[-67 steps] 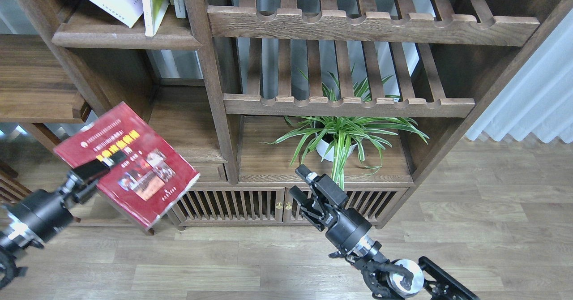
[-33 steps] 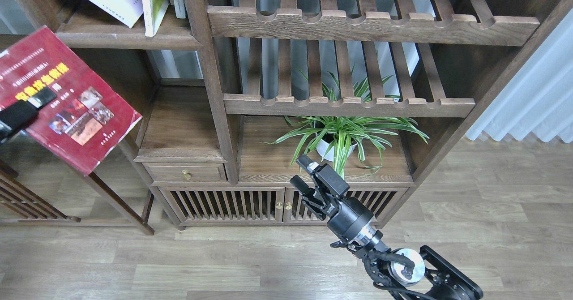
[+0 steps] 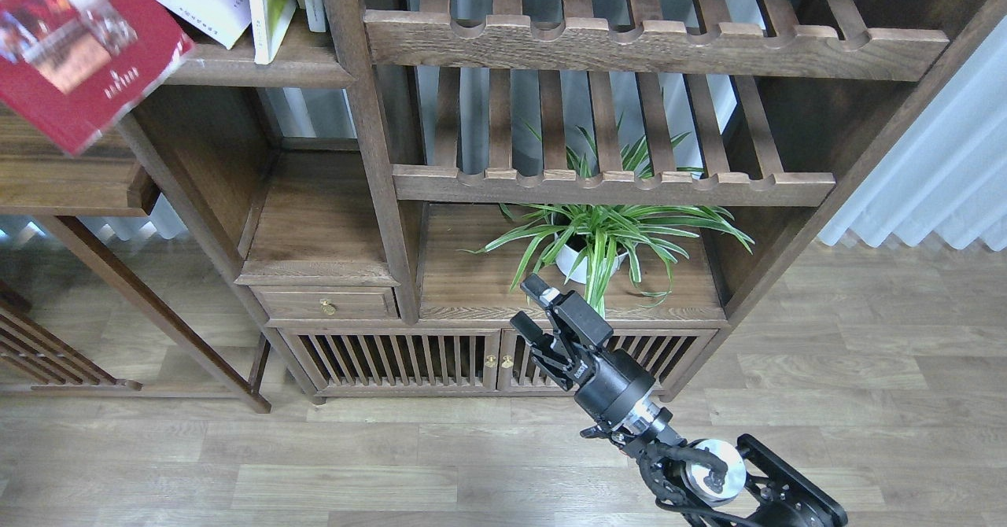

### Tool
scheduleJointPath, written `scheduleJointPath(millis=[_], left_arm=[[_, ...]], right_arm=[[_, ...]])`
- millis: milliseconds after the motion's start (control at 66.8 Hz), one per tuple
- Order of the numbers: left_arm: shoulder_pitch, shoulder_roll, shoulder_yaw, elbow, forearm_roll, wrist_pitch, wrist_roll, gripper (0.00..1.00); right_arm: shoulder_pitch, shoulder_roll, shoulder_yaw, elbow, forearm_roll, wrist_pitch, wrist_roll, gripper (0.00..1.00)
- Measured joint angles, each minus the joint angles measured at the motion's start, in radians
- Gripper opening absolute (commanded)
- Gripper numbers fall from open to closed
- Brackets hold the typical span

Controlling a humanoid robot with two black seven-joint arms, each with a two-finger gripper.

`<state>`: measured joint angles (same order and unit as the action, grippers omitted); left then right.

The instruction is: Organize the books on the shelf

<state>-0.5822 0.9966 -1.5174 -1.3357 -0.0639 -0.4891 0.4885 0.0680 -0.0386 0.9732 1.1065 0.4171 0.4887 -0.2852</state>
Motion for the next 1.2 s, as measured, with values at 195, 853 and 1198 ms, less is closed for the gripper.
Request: scheduleJointPath(millis=[195, 853, 1198], left_arm=[[-0.220, 0.024, 0.157, 0.093, 0.104, 0.000, 0.001, 0.04], [-0.699, -0.274, 0.447, 0.424, 0.377, 0.012, 0.000, 0.04], [-0.781, -0.369, 0.471, 0.590, 0.507, 0.014, -0.111, 0.06]], right_arm=[[0.001, 0.000, 0.001, 0.001, 0.001, 0.000, 0.000, 0.99], [-0.006, 0.002, 0.006, 0.003, 0.008, 0.000, 0.002, 0.99], [-0.034, 0.002, 0.007, 0.010, 0.009, 0.000, 0.001, 0.99]])
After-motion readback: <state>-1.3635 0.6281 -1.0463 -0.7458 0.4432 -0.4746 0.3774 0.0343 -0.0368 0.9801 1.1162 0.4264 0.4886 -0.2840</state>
